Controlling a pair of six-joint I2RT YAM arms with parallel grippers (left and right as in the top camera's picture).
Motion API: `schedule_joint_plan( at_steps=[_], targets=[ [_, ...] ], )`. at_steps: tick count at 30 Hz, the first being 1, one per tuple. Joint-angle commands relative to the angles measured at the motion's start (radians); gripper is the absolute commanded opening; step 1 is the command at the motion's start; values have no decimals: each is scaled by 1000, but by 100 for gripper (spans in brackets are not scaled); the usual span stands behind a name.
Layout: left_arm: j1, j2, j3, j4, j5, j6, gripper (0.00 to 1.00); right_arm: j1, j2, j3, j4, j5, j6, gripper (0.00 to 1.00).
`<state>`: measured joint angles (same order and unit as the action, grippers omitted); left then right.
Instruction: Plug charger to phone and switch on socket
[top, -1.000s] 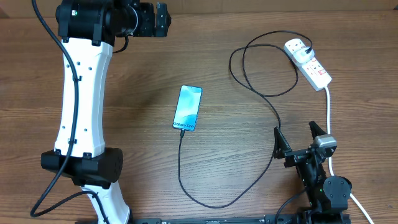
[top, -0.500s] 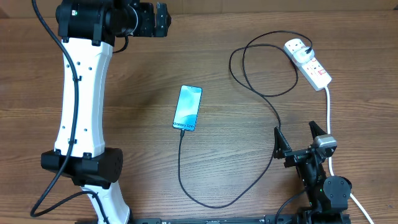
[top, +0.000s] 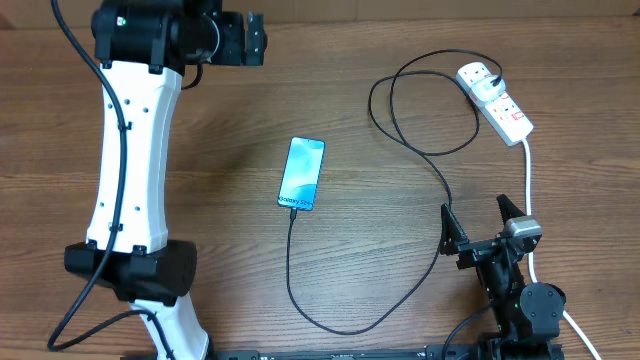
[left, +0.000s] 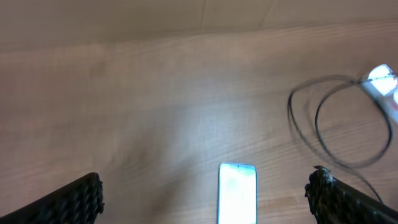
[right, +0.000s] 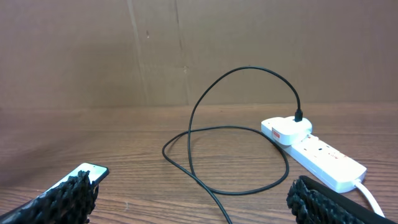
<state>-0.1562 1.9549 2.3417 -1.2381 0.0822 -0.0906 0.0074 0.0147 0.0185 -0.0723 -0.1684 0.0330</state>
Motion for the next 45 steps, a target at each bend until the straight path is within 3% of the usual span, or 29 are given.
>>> schedule_joint_plan(
  at_steps=[1, 6, 10, 18, 23, 33, 45],
  targets=[
    [1, -157, -170, 142, 29, 93, 100, 6, -12, -11, 5, 2, -1, 100],
    [39, -430, -562, 505, 138, 164, 100, 6, -12, -11, 5, 2, -1, 100],
    [85, -671, -903, 754, 231, 339, 100, 6, -12, -11, 5, 3, 0, 100],
    [150, -1051, -1424, 1017, 211, 363, 100, 6, -12, -11, 5, 2, -1, 100],
    [154, -1290, -1706, 1109, 82, 287, 100, 6, -12, -11, 5, 2, -1, 100],
    [153, -1688, -2170, 1326, 51, 232, 100, 6, -12, -11, 5, 2, -1, 100],
    [152, -1927, -2337, 1273, 37, 248, 100, 6, -12, -11, 5, 2, -1, 100]
  ],
)
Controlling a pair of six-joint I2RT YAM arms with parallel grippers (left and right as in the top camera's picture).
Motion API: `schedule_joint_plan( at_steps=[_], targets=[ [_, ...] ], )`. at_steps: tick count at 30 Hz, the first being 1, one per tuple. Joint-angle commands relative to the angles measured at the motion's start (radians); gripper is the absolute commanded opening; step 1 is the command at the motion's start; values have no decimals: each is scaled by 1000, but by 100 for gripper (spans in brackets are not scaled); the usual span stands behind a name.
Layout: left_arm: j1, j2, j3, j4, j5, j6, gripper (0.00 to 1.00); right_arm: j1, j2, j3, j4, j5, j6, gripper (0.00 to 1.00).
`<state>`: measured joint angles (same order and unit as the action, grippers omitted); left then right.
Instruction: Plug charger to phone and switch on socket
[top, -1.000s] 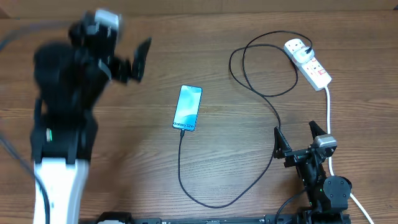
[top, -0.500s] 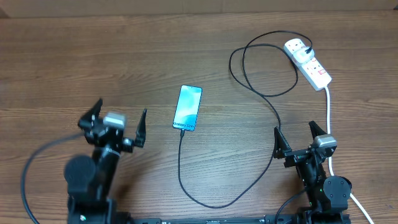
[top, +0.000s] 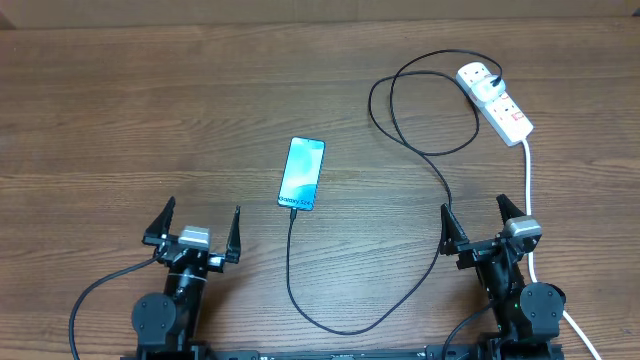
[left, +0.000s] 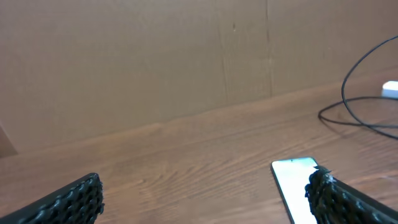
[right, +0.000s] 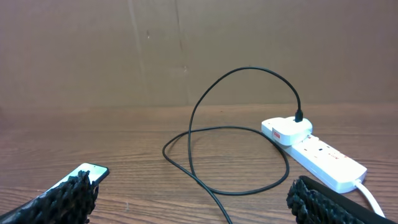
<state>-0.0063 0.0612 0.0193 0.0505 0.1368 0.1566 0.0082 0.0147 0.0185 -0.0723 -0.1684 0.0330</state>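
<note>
A phone with a lit screen lies mid-table, the black charger cable running into its near end. The cable loops right and back to a white adapter plugged into a white power strip at the far right. My left gripper sits open at the near left, nothing between its fingers; the phone shows by its right finger. My right gripper is open at the near right, facing the cable loop and the strip.
The strip's white lead runs down the right side past my right gripper. A brown cardboard wall closes the far side of the wooden table.
My left arm was stretched out high over the table's far left, its camera looking down on the phone. Now it is folded low at the near left edge. The right arm, phone and cable are unchanged.
</note>
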Motion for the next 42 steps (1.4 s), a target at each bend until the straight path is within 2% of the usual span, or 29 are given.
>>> schedule_joint_plan(
  at_steps=[1, 6, 42],
  targets=[
    [2, -41, -14, -33, -17, 10, 100, 6, -12, -11, 5, 2, -1, 100],
    [1, -58, -15, -119, -18, 27, 100, 6, -12, -11, 5, 2, -1, 100],
    [0, -57, -14, -118, -17, 26, 100, 6, -12, -11, 5, 2, -1, 100]
  ],
)
